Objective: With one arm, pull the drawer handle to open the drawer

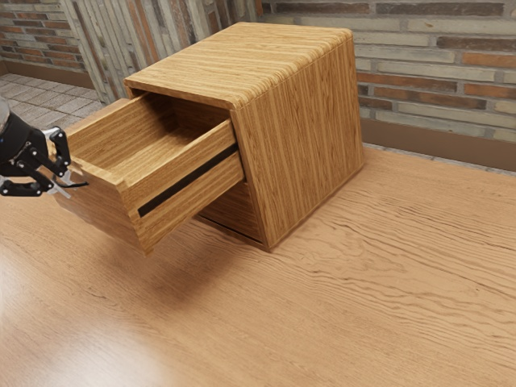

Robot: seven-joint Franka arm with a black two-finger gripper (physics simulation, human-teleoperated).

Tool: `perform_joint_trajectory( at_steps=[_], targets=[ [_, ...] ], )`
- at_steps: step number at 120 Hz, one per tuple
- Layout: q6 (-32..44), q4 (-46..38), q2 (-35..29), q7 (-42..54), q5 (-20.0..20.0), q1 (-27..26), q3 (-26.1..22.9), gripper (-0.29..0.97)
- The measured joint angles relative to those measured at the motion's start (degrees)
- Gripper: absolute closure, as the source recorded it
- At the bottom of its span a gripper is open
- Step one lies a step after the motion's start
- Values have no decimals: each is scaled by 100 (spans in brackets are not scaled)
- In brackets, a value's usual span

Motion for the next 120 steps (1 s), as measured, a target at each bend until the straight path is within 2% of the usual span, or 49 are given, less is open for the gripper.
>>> perform_joint_trajectory(
  at_steps=[56,95,105,114,120],
  targets=[
    [-61,25,-3,-27,44,-20,114,53],
    [-76,123,-83,-3,38,-27,347,46],
    [-418,948,-83,-73,50,-53,317,44],
    [-1357,2540,484,-524,368,-190,-118,32],
    [-1906,3032,788,-1058,555,-440,-295,25]
  ],
)
